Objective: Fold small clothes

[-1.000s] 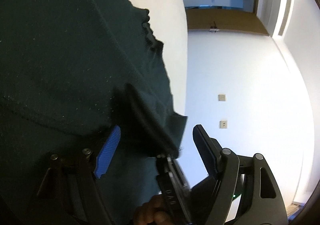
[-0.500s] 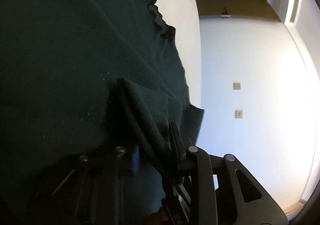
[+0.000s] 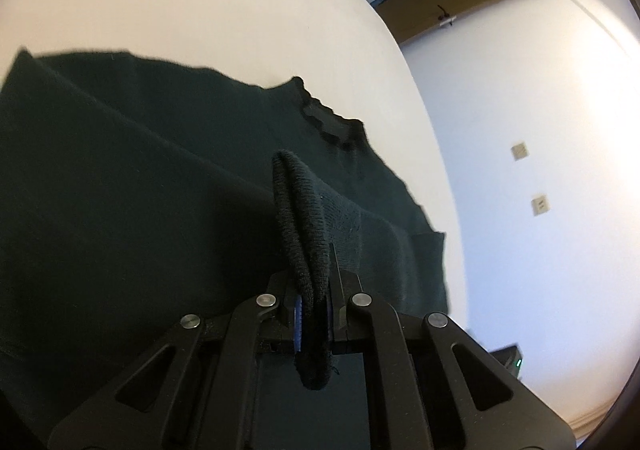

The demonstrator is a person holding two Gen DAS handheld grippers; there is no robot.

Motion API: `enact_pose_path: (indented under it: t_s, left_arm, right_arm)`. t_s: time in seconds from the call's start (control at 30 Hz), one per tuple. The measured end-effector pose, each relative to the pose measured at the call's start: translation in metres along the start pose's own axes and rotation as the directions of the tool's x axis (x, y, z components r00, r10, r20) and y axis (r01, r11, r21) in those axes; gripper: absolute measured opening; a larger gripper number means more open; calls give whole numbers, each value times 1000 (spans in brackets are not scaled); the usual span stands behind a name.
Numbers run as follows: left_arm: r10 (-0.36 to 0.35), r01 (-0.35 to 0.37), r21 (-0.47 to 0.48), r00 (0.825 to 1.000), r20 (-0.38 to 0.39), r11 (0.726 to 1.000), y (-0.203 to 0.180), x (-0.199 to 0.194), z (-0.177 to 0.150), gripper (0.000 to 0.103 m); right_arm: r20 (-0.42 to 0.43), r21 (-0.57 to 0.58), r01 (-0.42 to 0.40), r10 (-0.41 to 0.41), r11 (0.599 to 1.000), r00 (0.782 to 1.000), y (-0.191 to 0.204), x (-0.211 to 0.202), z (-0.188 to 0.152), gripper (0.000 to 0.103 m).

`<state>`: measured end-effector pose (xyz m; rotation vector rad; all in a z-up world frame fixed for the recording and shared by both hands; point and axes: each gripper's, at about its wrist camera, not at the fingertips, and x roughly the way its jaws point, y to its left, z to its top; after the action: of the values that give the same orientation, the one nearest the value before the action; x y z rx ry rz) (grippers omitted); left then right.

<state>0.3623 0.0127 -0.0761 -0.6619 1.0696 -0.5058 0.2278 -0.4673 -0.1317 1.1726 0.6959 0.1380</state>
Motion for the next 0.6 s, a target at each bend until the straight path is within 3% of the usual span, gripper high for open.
enact_pose_path:
  t_s: [0.1,0.3,0.4,0.6]
  left_arm:
    - [35,-35,27,999,-7,999,3,3,-3,6]
    - [48,-48,17,999,-17,999,17,5,-10,7]
    - [62,-61,28,998,-28,998,24,-11,-20,7]
    - [42,-42,1,999,-21,999,30,-3,-23,7]
  right_arm:
    - [64,138,-99,91,985,994,-18,-4,17,66]
    - [51,199,-106,97,974,994,-15,18,33,66]
    - [103,226,-137,116,964,988,-18,20,45,66]
    - [202,287,-230,176,930,963,-36,15,71,62]
